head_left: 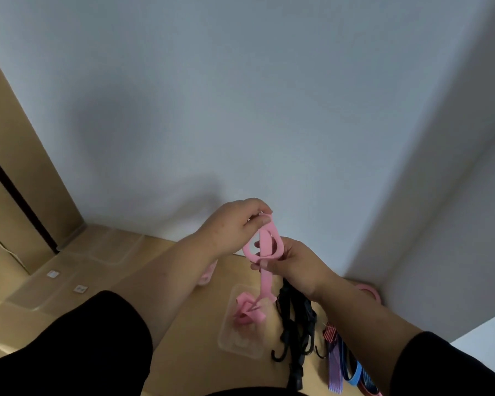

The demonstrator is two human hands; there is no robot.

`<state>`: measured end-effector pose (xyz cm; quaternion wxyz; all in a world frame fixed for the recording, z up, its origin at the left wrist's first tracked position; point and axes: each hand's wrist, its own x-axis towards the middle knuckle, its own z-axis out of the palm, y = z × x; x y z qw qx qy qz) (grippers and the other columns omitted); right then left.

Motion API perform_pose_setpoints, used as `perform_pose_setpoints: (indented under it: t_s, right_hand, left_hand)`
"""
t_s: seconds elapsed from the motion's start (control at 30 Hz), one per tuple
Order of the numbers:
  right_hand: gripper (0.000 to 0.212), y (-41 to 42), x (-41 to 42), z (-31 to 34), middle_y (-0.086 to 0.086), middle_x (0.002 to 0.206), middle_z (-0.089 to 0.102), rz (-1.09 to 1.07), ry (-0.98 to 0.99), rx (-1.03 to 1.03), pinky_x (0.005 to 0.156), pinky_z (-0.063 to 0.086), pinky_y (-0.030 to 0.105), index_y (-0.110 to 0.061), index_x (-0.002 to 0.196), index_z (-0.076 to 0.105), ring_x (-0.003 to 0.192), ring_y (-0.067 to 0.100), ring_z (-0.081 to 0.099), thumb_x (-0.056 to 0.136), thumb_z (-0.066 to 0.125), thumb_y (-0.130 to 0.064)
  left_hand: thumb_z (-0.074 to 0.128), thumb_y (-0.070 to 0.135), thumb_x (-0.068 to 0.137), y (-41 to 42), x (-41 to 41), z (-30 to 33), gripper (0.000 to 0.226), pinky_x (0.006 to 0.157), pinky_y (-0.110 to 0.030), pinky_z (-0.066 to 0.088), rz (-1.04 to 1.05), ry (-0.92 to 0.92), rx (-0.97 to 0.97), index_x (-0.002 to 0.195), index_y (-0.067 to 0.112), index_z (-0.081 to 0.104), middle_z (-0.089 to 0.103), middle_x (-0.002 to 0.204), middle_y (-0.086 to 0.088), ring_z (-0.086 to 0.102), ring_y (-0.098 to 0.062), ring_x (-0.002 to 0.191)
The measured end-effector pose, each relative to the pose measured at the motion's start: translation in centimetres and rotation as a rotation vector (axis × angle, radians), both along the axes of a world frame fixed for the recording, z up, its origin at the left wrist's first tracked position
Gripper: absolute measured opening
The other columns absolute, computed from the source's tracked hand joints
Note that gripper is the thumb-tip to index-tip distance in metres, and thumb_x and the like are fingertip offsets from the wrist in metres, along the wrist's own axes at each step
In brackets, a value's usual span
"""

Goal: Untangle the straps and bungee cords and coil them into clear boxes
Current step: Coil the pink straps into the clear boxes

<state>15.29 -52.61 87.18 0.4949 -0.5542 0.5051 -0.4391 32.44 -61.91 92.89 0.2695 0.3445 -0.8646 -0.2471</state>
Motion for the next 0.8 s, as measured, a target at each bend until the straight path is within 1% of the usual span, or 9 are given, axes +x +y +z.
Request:
perform_pose_setpoints:
  t_s: [0.13,0.23,0.33,0.43,0.5,0.6,0.7,0.73,0.8]
  right_hand:
    - [0.006,-1.1,1.7,-0.1,0.009,0.098,0.078,-0.066,-0.008,0.023,0.096,0.055,0.039,-0.014,0.1,0.073,0.101,0.023,0.073,0.095,0.069,-0.013]
    - [0.004,-1.6,3.0,0.2,0.011,0.097,0.078,-0.1,-0.045,0.039,0.09,0.058,0.034,-0.013,0.099,0.07,0.1,0.025,0.074,0.096,0.068,-0.014]
    - [0.007,-1.9,4.2,0.5,0.012,0.098,0.078,-0.135,-0.072,0.053,0.084,0.058,0.03,-0.012,0.101,0.072,0.099,0.027,0.074,0.097,0.068,-0.016]
    - [0.011,-2.0,5.3,0.6,0.013,0.099,0.077,-0.154,-0.076,0.067,0.084,0.059,0.034,-0.012,0.104,0.074,0.098,0.028,0.075,0.096,0.069,-0.018]
    - [0.013,-2.0,6.0,0.7,0.013,0.099,0.077,-0.161,-0.08,0.072,0.084,0.059,0.035,-0.011,0.103,0.074,0.098,0.027,0.075,0.095,0.069,-0.019]
    - [0.015,-2.1,6.8,0.8,0.014,0.102,0.077,-0.17,-0.093,0.083,0.087,0.06,0.038,-0.007,0.106,0.072,0.098,0.028,0.075,0.096,0.068,-0.016]
    - [0.014,-2.0,7.6,0.9,0.013,0.101,0.077,-0.184,-0.111,0.105,0.083,0.06,0.035,-0.006,0.107,0.071,0.095,0.026,0.075,0.098,0.066,-0.015]
    - [0.013,-1.9,8.0,0.8,0.013,0.1,0.077,-0.19,-0.119,0.105,0.083,0.06,0.035,-0.008,0.106,0.072,0.094,0.026,0.075,0.099,0.065,-0.016]
    - [0.014,-1.8,8.6,0.6,0.013,0.098,0.077,-0.204,-0.12,0.1,0.087,0.06,0.038,-0.008,0.105,0.071,0.094,0.025,0.074,0.1,0.063,-0.018]
  left_hand:
    - [0.063,0.034,0.097,-1.2,1.5,0.2,0.016,0.082,-0.014,0.046,-0.042,0.071,0.117,0.113,0.035,0.067,0.068,0.102,0.021,0.06,0.006,0.097]
    - [0.075,0.034,0.088,-2.0,2.9,0.4,0.025,0.084,-0.013,0.049,-0.092,0.109,0.213,0.109,0.045,0.066,0.066,0.097,0.033,0.06,0.009,0.097]
    - [0.078,0.037,0.085,-2.8,4.1,0.8,0.033,0.08,-0.007,0.047,-0.161,0.075,0.201,0.117,0.038,0.068,0.061,0.102,0.041,0.06,0.011,0.098]
    - [0.085,0.042,0.075,-3.5,5.2,1.2,0.048,0.081,-0.004,0.046,-0.212,0.017,0.216,0.119,0.042,0.067,0.064,0.107,0.03,0.06,0.009,0.099]
    - [0.088,0.043,0.071,-3.9,5.8,1.3,0.048,0.084,-0.006,0.047,-0.228,-0.016,0.223,0.114,0.047,0.067,0.066,0.108,0.023,0.061,0.007,0.099]
    - [0.084,0.043,0.074,-4.5,6.4,1.7,0.04,0.083,-0.011,0.05,-0.264,-0.028,0.198,0.111,0.043,0.07,0.068,0.103,0.022,0.062,0.008,0.096]
    - [0.069,0.053,0.077,-4.8,6.6,2.2,0.024,0.078,-0.029,0.055,-0.26,-0.023,0.116,0.099,0.041,0.07,0.07,0.093,0.02,0.065,-0.001,0.087]
    - [0.069,0.051,0.078,-4.9,6.6,2.3,0.019,0.074,-0.031,0.055,-0.24,0.0,0.109,0.094,0.041,0.07,0.069,0.09,0.02,0.064,-0.002,0.083]
    - [0.071,0.044,0.083,-5.1,6.5,2.2,0.007,0.067,-0.027,0.05,-0.182,0.065,0.1,0.089,0.041,0.069,0.068,0.085,0.02,0.061,-0.003,0.077]
